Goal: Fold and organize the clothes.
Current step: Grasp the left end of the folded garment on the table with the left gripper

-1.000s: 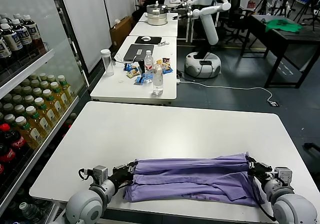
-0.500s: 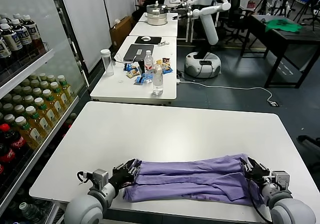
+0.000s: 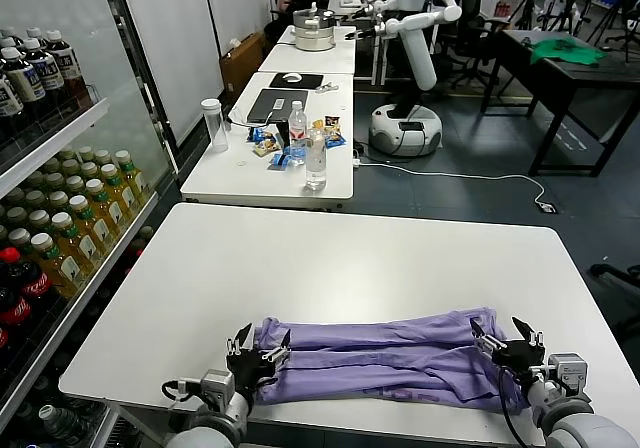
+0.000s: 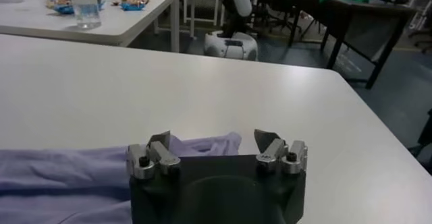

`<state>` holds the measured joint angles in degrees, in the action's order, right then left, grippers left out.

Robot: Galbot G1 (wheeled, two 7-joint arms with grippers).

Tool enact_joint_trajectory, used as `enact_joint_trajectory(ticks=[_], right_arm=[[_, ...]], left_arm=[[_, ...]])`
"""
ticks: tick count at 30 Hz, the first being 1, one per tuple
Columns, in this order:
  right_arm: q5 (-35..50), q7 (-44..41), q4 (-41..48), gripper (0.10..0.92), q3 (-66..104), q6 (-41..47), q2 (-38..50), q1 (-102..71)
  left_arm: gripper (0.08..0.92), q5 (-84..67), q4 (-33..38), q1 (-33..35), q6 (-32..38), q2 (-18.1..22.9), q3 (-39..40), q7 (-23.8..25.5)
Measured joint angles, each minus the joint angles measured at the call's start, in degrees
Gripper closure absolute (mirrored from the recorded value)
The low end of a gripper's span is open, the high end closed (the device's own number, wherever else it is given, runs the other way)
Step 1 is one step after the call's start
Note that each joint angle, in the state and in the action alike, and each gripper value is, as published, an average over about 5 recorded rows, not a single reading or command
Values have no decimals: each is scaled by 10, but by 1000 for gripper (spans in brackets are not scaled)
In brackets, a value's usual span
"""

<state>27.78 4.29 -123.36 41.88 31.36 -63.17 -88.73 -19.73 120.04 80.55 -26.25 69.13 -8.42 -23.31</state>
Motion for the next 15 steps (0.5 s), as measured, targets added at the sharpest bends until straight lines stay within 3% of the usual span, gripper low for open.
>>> enact_joint_trajectory(ticks=[9, 15], right_arm=[[-4, -1, -1, 203, -3, -5, -3, 0], [-4, -1, -5, 203, -3, -5, -5, 0]], left_arm=[[207, 47, -34, 14, 15, 48, 5, -35], [369, 57, -42, 24, 27, 63, 8, -40]])
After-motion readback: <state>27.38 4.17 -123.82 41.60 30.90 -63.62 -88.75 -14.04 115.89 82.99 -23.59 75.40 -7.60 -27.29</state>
